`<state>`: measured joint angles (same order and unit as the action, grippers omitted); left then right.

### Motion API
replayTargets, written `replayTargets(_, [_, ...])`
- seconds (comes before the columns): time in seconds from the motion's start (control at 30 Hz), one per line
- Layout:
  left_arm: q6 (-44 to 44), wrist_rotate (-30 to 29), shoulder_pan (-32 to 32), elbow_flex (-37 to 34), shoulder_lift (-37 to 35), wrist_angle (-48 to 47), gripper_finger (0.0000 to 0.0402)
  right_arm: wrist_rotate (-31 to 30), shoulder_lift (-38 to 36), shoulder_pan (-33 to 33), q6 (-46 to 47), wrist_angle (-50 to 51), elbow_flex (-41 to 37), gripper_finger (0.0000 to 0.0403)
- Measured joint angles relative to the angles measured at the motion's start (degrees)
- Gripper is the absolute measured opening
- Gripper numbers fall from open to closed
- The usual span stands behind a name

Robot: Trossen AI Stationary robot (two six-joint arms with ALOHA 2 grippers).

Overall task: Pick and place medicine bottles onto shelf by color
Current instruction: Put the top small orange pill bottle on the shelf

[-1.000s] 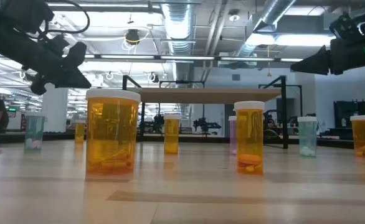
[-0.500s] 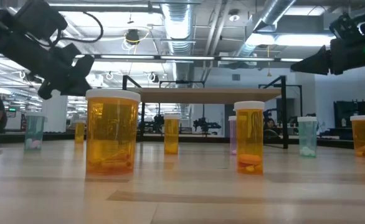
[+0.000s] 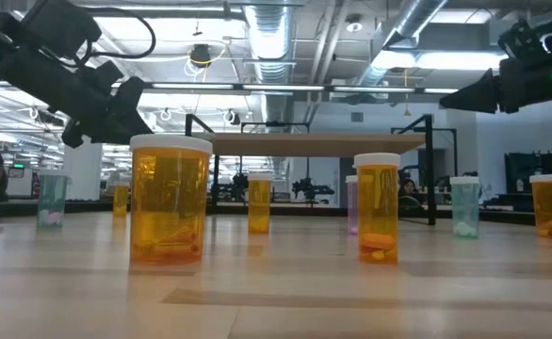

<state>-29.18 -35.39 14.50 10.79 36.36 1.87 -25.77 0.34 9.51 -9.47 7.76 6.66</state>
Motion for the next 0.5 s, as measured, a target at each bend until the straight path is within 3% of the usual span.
replayTargets(0.27, [-0.4, -4.9, 0.7, 0.9, 0.0, -4.6, 0.0138, 0.0, 0.0, 0.0, 0.0, 0.0, 0.0, 0.0260])
replayTargets(0.5, [-0.8, -4.9, 5.0, 11.7, 1.8, -18.0, 0.0133, 0.0, 0.0, 0.0, 0.0, 0.0, 0.0, 0.0260])
